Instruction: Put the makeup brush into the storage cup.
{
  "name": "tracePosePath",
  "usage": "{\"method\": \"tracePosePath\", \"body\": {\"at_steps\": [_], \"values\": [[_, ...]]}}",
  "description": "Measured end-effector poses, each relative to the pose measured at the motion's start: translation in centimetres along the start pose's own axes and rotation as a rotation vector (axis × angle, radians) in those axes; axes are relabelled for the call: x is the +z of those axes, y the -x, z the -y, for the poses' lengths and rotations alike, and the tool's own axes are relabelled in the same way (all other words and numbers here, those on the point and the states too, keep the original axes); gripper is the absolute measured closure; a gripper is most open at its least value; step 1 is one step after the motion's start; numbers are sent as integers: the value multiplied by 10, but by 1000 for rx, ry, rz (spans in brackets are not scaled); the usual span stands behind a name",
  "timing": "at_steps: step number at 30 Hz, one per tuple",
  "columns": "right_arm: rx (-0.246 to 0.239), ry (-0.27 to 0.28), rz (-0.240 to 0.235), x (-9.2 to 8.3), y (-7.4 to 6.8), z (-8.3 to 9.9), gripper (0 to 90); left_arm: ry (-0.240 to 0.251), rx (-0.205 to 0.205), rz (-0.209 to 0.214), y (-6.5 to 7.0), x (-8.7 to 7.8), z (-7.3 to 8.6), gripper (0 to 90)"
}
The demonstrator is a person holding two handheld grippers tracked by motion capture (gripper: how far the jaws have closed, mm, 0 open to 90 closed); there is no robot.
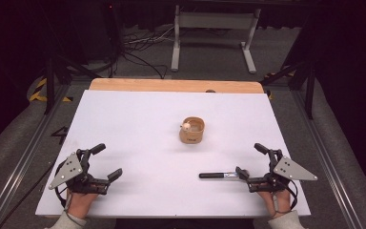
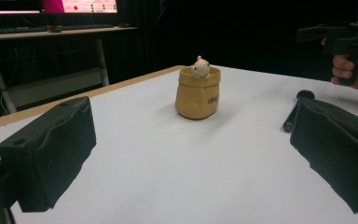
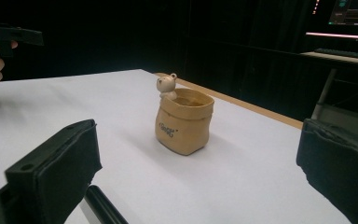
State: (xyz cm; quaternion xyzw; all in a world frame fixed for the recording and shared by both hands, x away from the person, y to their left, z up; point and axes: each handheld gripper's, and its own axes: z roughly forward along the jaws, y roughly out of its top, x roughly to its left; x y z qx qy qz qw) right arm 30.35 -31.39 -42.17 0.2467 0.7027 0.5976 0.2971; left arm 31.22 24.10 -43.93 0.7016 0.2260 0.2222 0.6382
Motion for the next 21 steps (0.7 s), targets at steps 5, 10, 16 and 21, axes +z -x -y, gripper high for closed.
{"method": "tracePosePath", "body": {"at_steps": [5,10,16,21], "values": [[3,-5,-4,0,0,0,0,0,1,12,3,1,-2,7],[0,-6,-15,0,-1,-1,0,3,-5,8,3,0,-2,7],[5,-10,-21,1,-1,-2,0,-3,-9,4,1,-1,-2,7],[21,-9,-29,1,1,-3,0,-5,-8,2,3,-1,-2,9]]}}
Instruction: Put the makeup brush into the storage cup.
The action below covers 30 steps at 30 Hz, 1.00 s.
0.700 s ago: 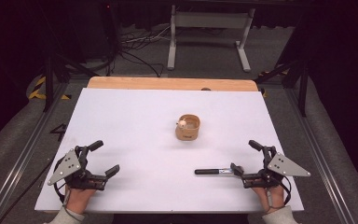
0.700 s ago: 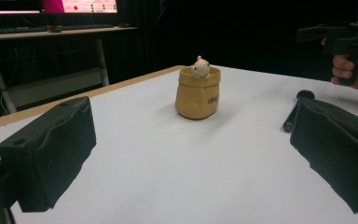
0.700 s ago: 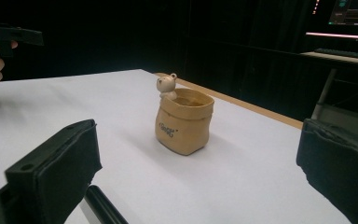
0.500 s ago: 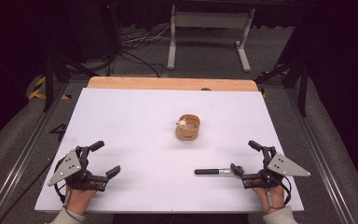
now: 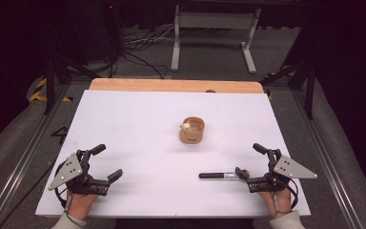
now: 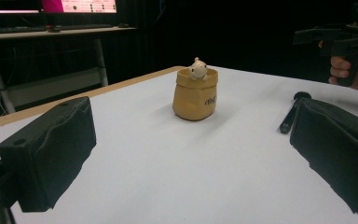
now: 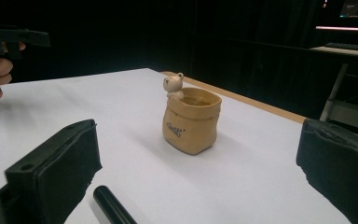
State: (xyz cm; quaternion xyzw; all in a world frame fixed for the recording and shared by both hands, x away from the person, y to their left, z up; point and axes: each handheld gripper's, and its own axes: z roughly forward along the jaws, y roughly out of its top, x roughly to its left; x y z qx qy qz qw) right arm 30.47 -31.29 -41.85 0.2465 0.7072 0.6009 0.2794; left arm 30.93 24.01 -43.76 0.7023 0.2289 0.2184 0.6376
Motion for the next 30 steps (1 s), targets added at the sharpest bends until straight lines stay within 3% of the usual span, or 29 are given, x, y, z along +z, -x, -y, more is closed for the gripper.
{"method": "tracePosePath", "body": {"at_steps": [7,19,23,28,30], "values": [[-6,33,-21,7,2,-12,0,-5,-8,-7,-1,0,1,9],[16,14,-91,33,1,-23,0,-12,-2,-8,-1,-1,2,10],[6,8,-84,35,0,-25,0,-13,-3,-8,-1,-1,1,10],[-10,-59,-85,32,2,-30,0,-21,-1,-6,0,-1,2,11],[9,-117,-101,33,4,-32,0,-23,-2,-5,0,0,2,11]]}}
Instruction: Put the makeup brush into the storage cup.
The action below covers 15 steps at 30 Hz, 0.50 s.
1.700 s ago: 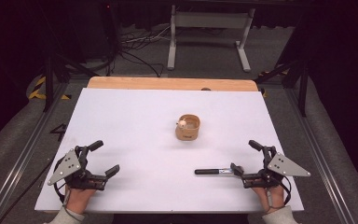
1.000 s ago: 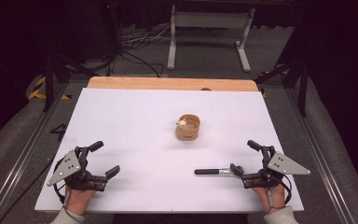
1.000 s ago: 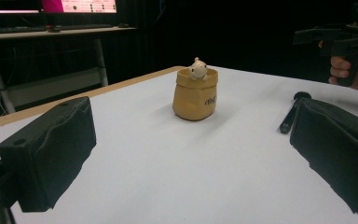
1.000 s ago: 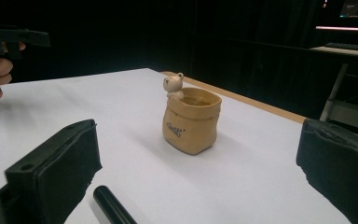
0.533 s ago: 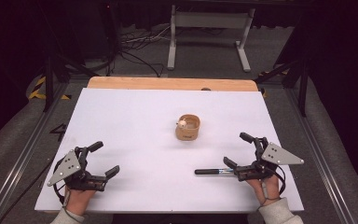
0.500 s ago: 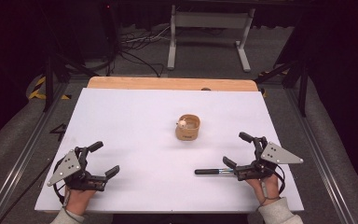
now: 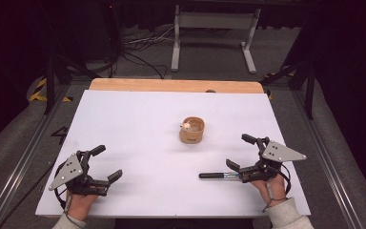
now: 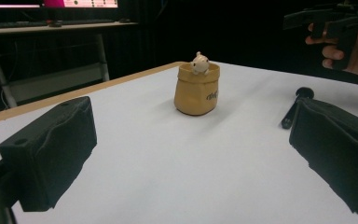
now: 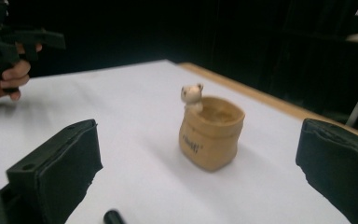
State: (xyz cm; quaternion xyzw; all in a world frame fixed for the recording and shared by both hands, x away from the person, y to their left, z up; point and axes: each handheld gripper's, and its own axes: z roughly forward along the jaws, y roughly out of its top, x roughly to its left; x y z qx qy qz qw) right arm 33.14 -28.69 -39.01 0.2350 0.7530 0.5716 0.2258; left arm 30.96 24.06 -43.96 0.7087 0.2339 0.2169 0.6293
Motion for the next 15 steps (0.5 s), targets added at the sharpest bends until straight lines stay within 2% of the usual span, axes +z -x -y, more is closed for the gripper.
{"method": "tracePosePath", "body": {"at_steps": [2,4,5,8,13,15], "values": [[-2,-38,1,1,1,-3,0,-2,2,-1,1,0,0,11],[-2,-62,-35,2,1,-6,37,-4,4,-2,1,0,-1,11],[17,-116,-64,5,2,-9,50,-5,7,-3,1,0,-1,11],[58,-238,-104,12,7,-13,59,-7,4,-3,1,0,0,11],[11,-386,-117,22,11,-21,54,-6,6,-2,1,0,0,11],[-25,-445,-125,27,11,-24,64,-8,5,-1,1,0,0,11]]}}
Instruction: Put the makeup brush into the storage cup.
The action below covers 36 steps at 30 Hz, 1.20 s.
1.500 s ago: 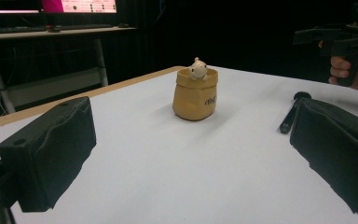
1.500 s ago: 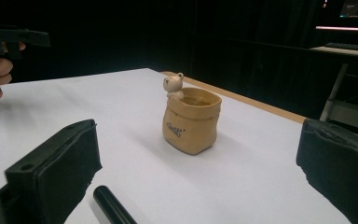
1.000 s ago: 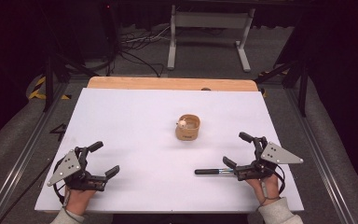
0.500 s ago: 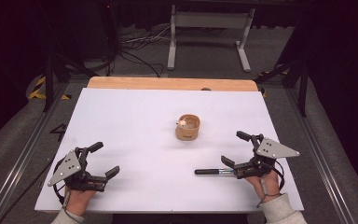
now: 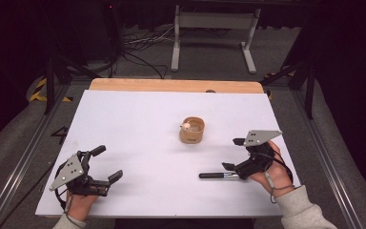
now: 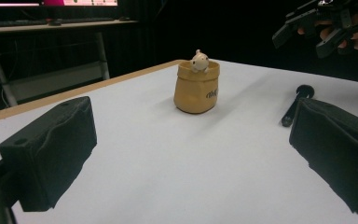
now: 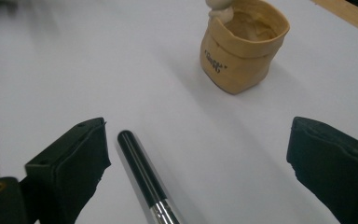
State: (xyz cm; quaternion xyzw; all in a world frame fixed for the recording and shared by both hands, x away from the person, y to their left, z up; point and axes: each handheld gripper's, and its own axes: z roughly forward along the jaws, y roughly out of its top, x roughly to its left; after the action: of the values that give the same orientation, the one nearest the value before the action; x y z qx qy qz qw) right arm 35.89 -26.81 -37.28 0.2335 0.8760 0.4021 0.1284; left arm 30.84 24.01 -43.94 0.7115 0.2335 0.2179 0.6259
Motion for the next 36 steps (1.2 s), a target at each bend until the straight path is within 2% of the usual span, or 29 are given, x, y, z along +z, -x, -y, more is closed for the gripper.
{"method": "tracePosePath", "body": {"at_steps": [1,2,5,10,16,19,25,33,36], "values": [[-23,-20,10,1,0,-2,74,0,0,0,0,0,0,11],[-23,-20,10,1,0,-2,74,0,1,0,0,0,0,11],[-82,-84,39,2,-2,-10,93,-2,3,-8,0,1,0,9],[-131,-172,39,6,-1,-20,115,-9,10,-9,1,2,1,4],[-165,-294,40,11,-1,-27,114,-12,18,-8,2,2,1,3],[-181,-324,20,14,-1,-29,112,-11,10,-6,1,2,1,3],[-196,-439,-6,23,-4,-31,115,-10,8,-9,1,1,1,3],[-241,-523,-39,32,-8,-36,131,-11,10,-9,0,1,1,3],[-233,-566,-56,35,-8,-35,158,-9,9,-6,1,2,1,4]]}}
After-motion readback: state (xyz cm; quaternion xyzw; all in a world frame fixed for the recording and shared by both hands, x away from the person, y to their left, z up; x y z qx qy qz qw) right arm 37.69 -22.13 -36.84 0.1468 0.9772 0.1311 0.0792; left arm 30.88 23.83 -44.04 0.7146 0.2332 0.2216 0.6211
